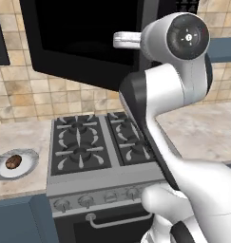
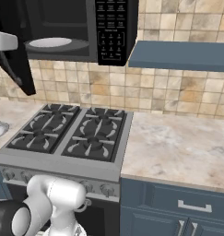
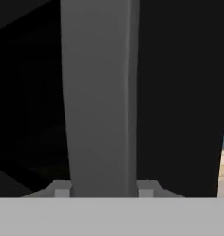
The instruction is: Pick the potato from the counter and place it in the microwave. Then turn on the microwave.
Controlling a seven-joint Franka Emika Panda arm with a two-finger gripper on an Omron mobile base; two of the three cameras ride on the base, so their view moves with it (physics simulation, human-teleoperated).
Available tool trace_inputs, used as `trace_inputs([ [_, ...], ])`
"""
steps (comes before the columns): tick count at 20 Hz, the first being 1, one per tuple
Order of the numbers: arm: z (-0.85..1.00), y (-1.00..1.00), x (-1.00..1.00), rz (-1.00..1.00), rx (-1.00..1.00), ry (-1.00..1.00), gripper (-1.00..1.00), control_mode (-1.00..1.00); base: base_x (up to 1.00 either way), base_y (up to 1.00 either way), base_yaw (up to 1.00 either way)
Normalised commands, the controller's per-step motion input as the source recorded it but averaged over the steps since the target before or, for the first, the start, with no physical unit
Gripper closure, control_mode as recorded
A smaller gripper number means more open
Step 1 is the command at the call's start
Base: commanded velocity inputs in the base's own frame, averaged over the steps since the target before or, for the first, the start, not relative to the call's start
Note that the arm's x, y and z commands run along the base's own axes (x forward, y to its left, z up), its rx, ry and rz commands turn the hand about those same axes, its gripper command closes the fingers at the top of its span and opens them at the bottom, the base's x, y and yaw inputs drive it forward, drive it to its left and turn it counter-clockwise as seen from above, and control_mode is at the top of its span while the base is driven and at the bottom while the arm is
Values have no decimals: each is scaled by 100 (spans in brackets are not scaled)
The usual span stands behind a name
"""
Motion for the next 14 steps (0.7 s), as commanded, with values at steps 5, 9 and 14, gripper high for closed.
trace_inputs([
  [5, -16, 42, -85, -13, -1, 0, 100, -100, 0, 0, 0],
  [9, -37, 5, -64, -12, -3, 0, -100, -100, 0, 0, 0],
  [14, -47, -7, -30, -11, -3, 0, -100, -100, 0, 0, 0],
])
